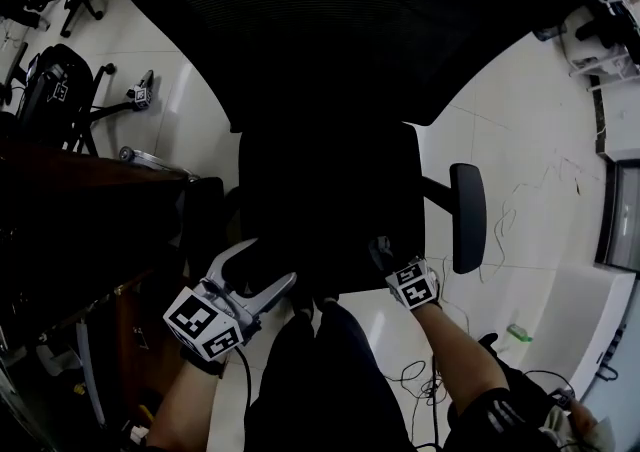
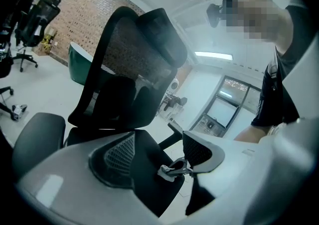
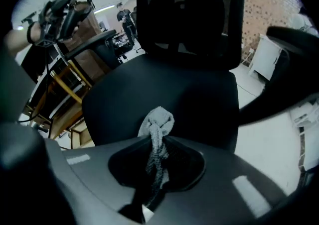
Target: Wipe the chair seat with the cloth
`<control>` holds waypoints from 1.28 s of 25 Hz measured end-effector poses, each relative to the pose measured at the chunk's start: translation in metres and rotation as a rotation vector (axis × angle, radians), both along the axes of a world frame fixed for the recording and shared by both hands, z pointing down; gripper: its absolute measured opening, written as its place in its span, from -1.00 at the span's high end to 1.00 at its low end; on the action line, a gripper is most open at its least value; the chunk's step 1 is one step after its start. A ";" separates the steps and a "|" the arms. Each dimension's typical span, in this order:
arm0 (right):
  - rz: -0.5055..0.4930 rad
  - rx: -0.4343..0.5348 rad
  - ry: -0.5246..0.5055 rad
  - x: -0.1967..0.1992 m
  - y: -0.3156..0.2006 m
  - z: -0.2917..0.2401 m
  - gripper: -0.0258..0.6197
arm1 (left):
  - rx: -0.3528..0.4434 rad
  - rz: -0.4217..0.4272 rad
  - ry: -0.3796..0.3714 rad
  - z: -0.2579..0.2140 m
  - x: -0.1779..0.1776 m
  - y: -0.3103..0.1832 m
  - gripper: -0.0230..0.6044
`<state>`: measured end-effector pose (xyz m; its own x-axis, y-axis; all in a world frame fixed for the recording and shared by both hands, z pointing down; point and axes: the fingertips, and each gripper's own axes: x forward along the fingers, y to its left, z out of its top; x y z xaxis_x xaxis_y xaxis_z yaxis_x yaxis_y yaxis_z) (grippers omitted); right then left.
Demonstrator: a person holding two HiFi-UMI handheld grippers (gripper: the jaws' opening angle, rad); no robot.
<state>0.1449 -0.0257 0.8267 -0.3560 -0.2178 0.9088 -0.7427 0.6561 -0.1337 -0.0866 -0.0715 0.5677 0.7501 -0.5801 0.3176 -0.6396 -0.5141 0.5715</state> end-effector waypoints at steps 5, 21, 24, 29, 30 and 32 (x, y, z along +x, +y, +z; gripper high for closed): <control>-0.060 0.096 -0.149 -0.082 -0.090 -0.023 0.77 | 0.017 -0.046 -0.009 -0.001 -0.023 -0.011 -0.11; -0.380 0.111 -0.180 -0.321 -0.240 -0.014 0.76 | 0.051 -0.189 -0.087 0.002 -0.098 -0.024 -0.11; -0.383 0.071 -0.129 -0.334 -0.239 0.005 0.76 | 0.040 -0.206 -0.090 0.008 -0.109 -0.018 -0.11; -0.423 0.122 -0.104 -0.340 -0.234 0.017 0.76 | 0.023 -0.224 -0.093 0.013 -0.114 -0.009 -0.11; -0.427 0.132 -0.097 -0.339 -0.231 0.018 0.76 | 0.023 -0.226 -0.094 0.013 -0.115 -0.008 -0.11; -0.462 0.142 -0.085 -0.339 -0.215 0.019 0.76 | 0.023 -0.233 -0.093 0.013 -0.116 -0.006 -0.11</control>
<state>-0.1946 -0.2411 0.8460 -0.5160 -0.1391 0.8452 -0.3600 0.9306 -0.0666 -0.2030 -0.0777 0.5809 0.5638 -0.7417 0.3633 -0.7914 -0.3594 0.4945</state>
